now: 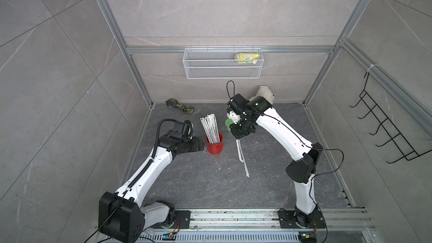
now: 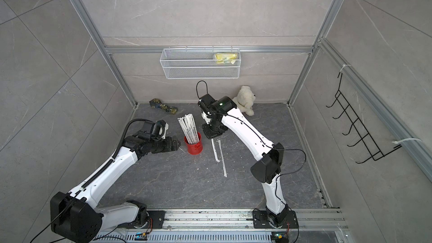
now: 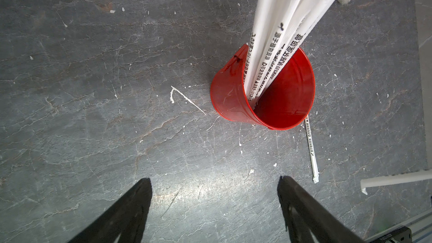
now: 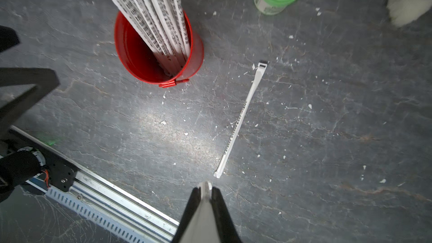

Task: Take the straws out of the storage container
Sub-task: Place the straw at the center of the board.

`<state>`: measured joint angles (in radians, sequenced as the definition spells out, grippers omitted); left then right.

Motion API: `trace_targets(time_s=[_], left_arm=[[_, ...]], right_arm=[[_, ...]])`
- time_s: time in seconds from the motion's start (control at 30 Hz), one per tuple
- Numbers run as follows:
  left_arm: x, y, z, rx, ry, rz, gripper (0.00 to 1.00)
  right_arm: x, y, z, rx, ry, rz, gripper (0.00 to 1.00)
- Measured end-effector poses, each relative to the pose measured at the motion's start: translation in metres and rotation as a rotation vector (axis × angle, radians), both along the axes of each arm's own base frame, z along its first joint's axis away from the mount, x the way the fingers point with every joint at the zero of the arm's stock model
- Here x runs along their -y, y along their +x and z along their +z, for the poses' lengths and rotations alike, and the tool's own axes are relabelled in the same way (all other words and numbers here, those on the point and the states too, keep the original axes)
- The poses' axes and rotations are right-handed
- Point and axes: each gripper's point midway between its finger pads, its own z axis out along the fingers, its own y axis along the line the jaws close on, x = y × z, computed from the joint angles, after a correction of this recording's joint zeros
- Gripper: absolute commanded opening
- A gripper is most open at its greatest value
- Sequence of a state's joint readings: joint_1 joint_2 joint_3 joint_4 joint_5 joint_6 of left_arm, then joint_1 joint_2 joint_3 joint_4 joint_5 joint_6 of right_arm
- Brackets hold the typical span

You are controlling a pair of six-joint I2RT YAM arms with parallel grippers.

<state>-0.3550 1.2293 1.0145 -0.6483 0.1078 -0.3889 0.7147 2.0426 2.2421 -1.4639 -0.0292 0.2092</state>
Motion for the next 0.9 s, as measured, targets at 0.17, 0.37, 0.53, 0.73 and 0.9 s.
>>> trace_targets(time_s=[0.17,0.37,0.53,0.73,0.9], left_arm=[[0.0,-0.001,0.0,-0.002,0.0,-0.001,0.89],[0.0,0.0,0.0,-0.002,0.0,-0.001,0.89],[0.001,-0.001,0.0,-0.002,0.0,-0.005,0.89],[0.001,-0.001,0.0,-0.002,0.0,-0.006,0.89],[0.001,-0.001,0.0,-0.002,0.0,-0.006,0.89]], right_arm=[[0.019,-0.001,-0.034,-0.089,-0.058,-0.036,0.13],[0.053,0.002,-0.081,-0.195,-0.107,-0.116,0.14],[0.068,0.005,-0.103,-0.234,-0.115,-0.155,0.14],[0.068,0.013,-0.124,-0.267,-0.109,-0.173,0.15],[0.069,0.016,-0.147,-0.311,-0.123,-0.184,0.16]])
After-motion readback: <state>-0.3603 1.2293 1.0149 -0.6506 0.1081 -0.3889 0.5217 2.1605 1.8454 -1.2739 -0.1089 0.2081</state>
